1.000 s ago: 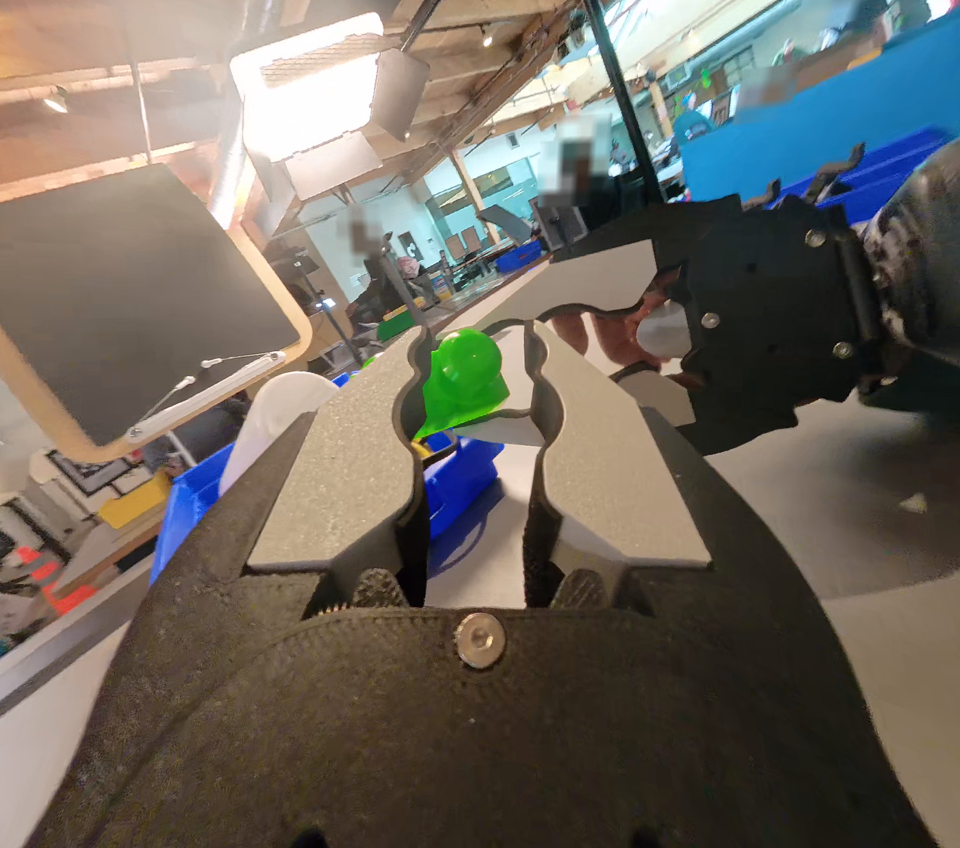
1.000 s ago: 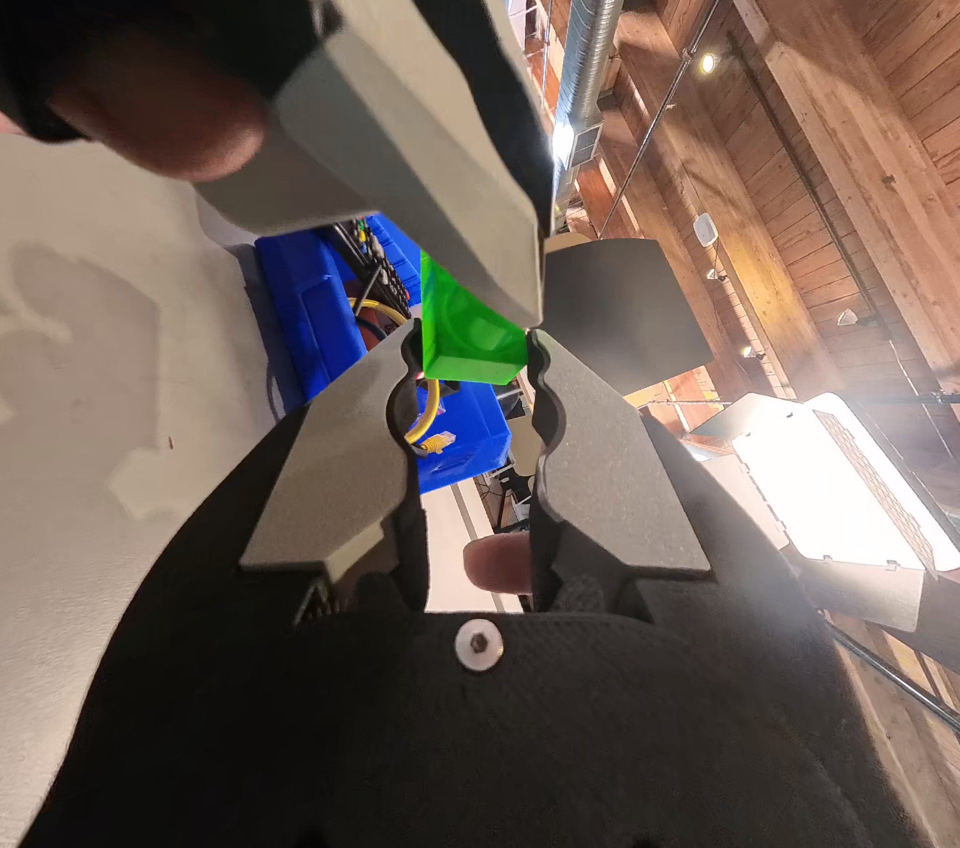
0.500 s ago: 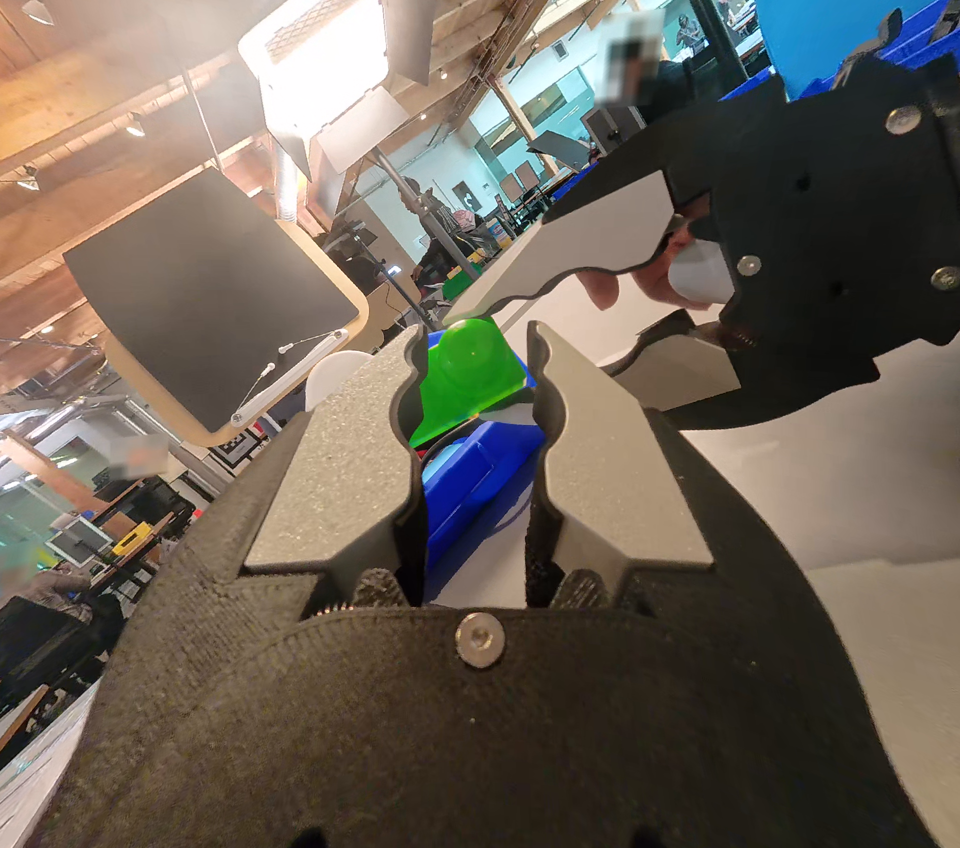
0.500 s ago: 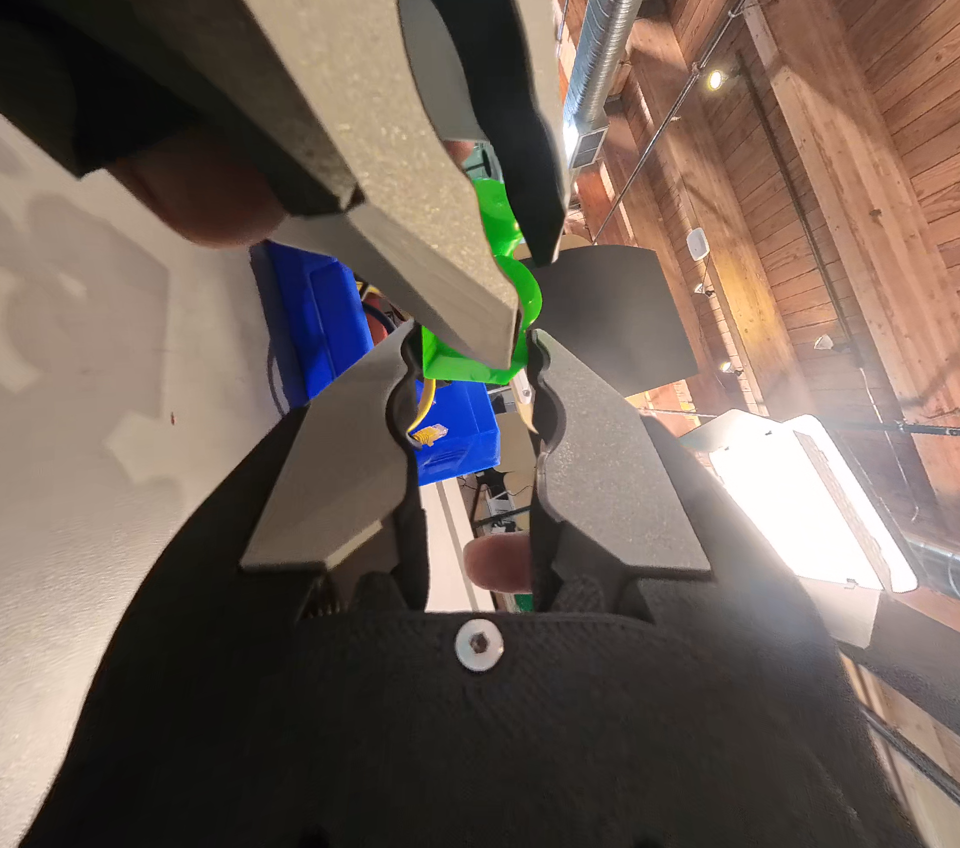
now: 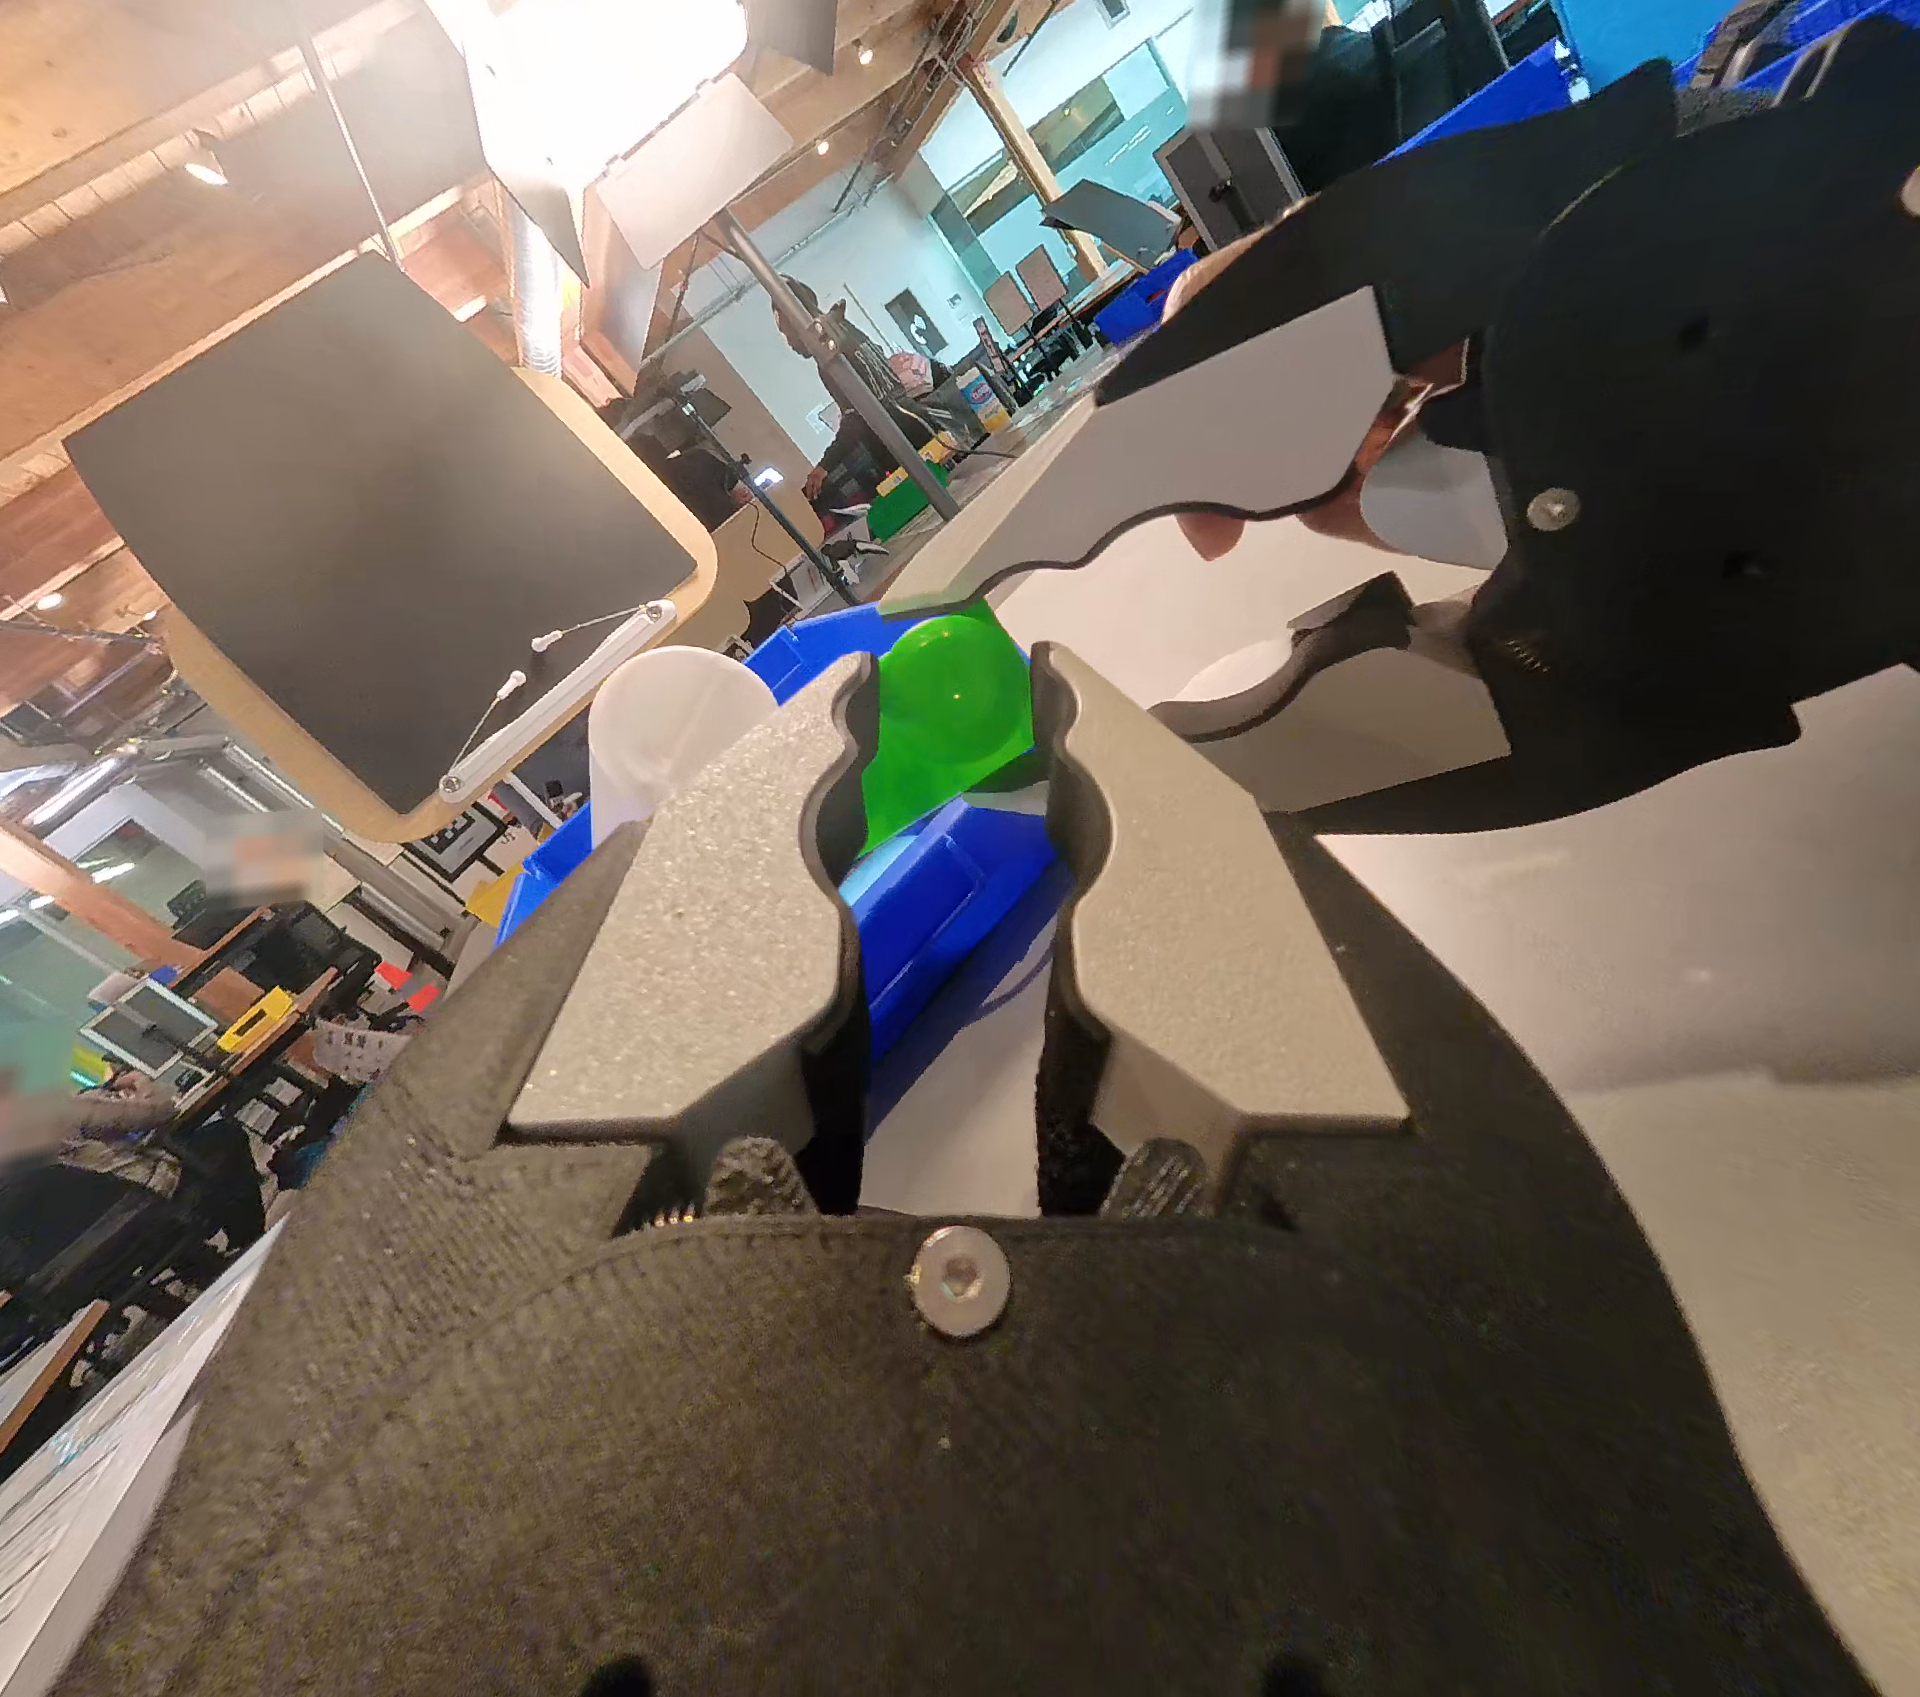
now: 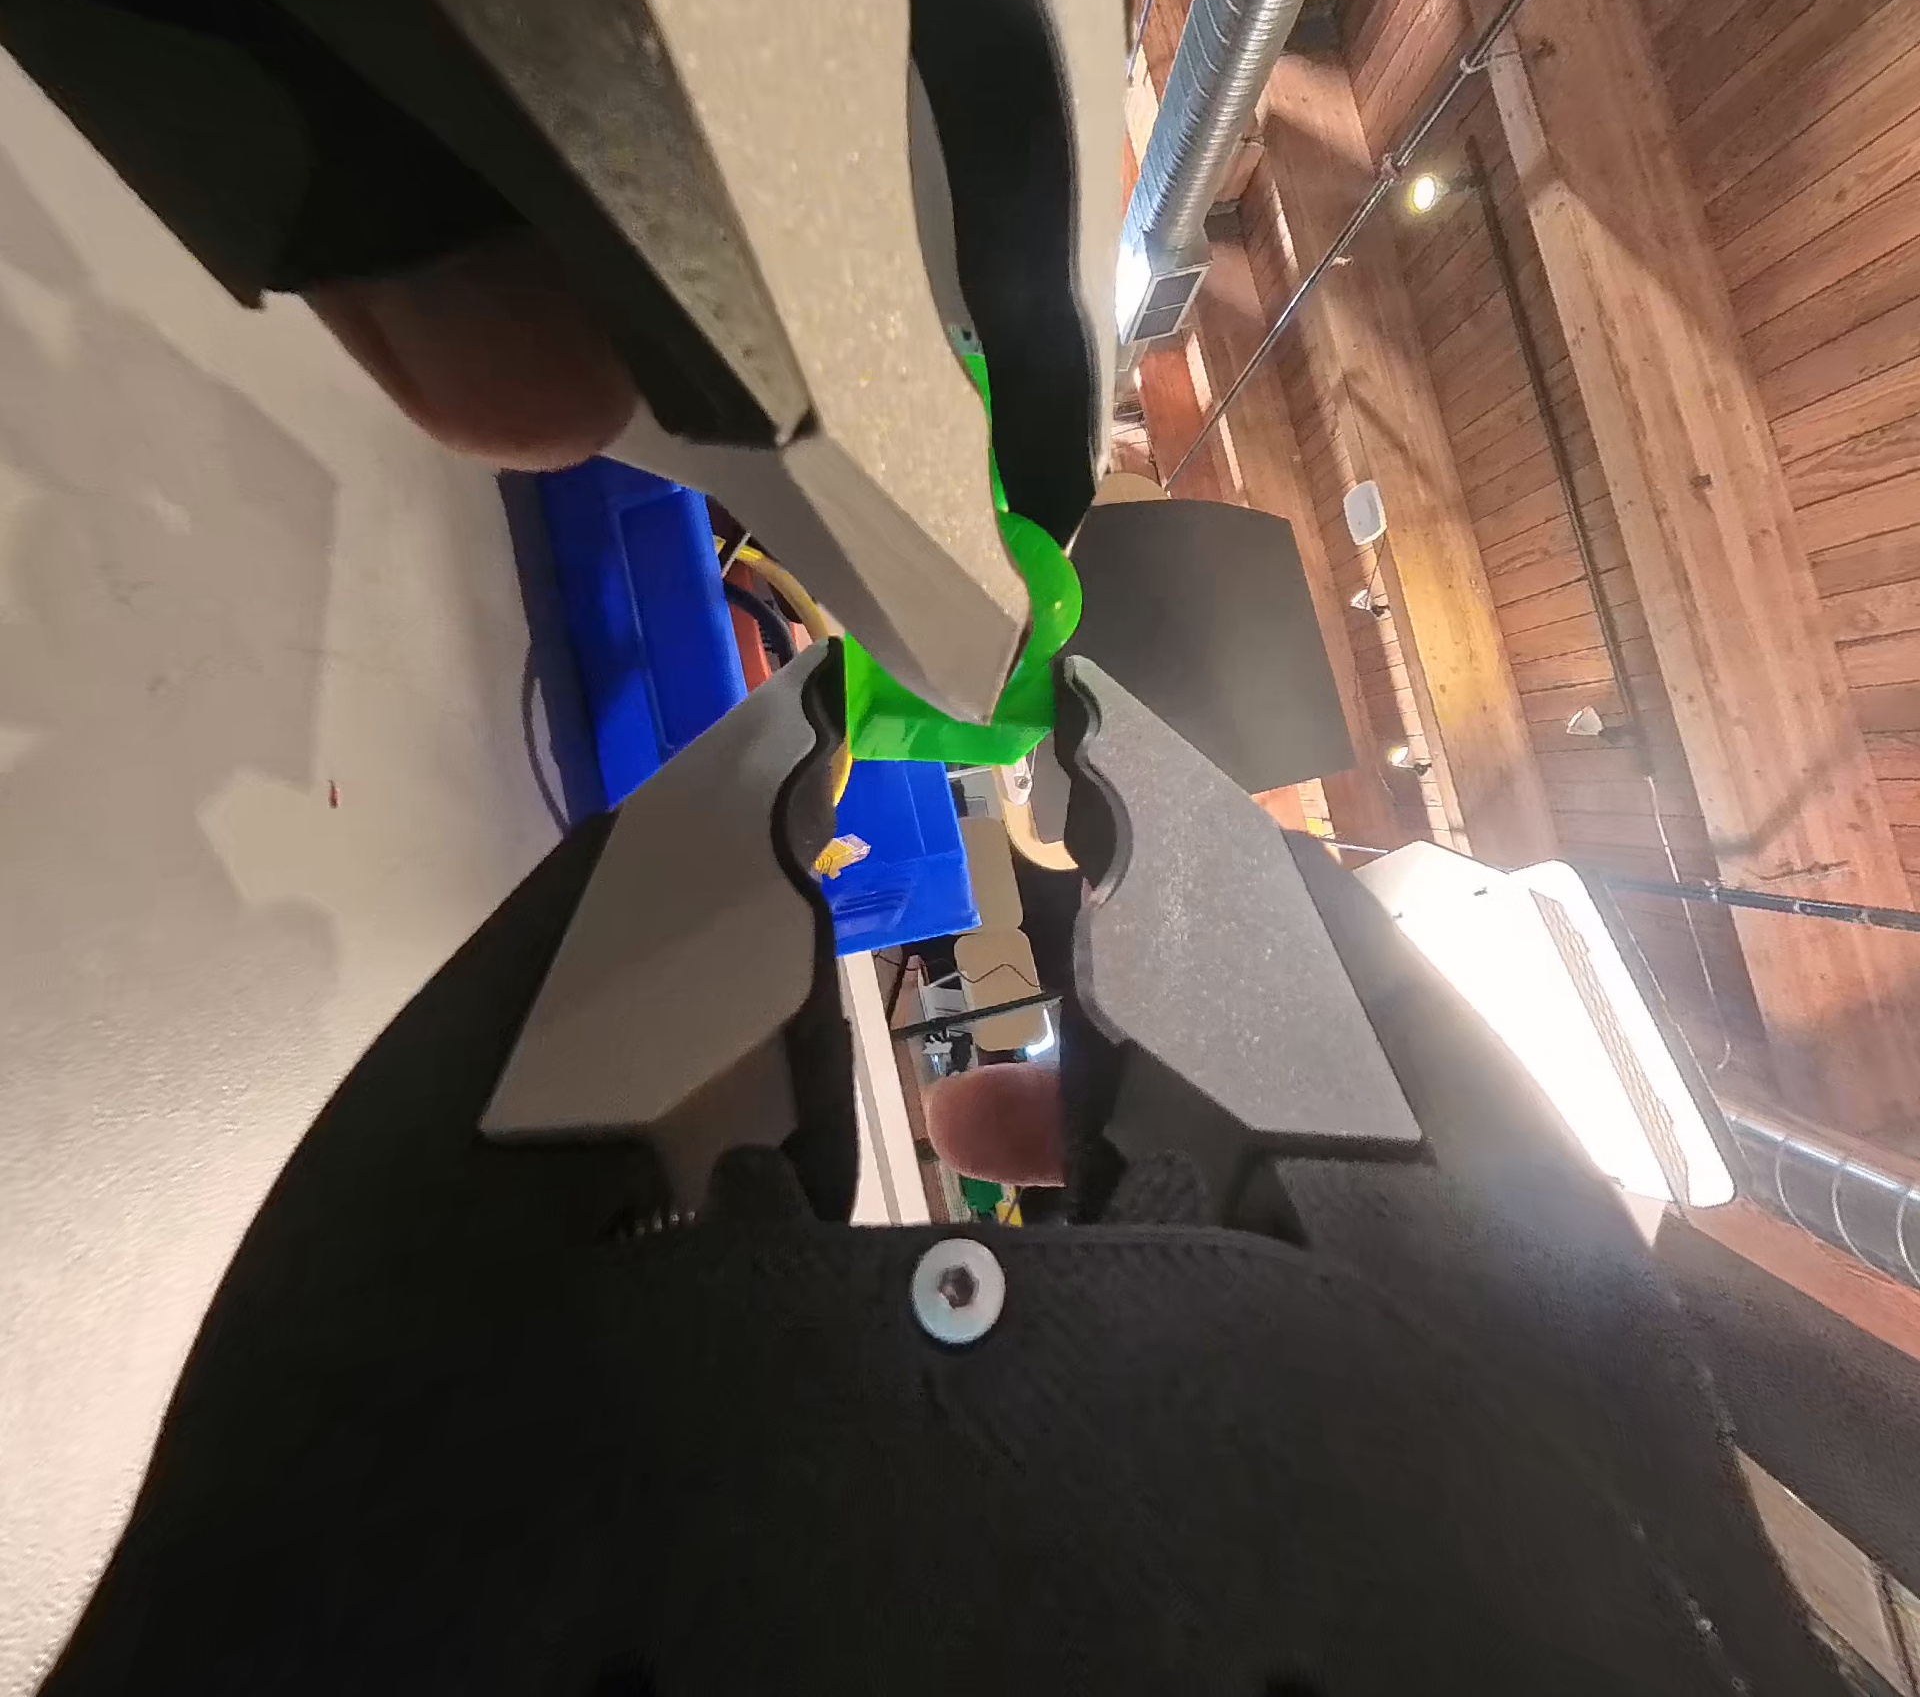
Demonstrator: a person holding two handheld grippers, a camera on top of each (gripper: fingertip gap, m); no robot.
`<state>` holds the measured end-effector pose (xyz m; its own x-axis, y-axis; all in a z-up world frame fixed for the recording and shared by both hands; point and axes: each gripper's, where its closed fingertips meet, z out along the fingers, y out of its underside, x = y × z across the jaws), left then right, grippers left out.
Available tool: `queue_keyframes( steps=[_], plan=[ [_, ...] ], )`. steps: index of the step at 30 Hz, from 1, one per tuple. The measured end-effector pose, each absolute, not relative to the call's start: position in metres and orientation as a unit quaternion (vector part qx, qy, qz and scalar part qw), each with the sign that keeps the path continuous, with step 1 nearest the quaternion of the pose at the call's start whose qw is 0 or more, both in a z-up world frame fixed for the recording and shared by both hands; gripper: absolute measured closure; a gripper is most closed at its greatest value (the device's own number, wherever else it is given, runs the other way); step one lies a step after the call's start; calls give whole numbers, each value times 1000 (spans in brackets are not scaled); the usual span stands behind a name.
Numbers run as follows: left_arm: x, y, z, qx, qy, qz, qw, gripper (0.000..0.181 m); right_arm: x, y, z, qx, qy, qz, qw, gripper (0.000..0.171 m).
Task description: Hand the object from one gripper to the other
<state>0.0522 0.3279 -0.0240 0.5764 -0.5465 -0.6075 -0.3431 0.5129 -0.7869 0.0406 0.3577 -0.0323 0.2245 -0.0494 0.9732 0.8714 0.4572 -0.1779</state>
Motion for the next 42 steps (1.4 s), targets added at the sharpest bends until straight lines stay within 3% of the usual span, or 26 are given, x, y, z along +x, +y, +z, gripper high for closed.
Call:
queue_keyframes(
  steps=[8, 16, 28, 42],
  plan=[
    [48, 329, -21, -506, 438, -101, 736, 153, 41, 357, -31, -410, -511, -312, 688, 129],
    [25, 336, 2, -538, 333, -284, 721, 153, 44, 357, -22, -436, -481, -270, 711, 129],
    [14, 333, 17, -495, 181, -681, 508, 153, 22, 337, -21, -466, -490, -114, 728, 128],
    [13, 324, 24, -452, 165, -759, 439, 153, 17, 328, -20, -483, -491, -39, 724, 144]
  ],
)
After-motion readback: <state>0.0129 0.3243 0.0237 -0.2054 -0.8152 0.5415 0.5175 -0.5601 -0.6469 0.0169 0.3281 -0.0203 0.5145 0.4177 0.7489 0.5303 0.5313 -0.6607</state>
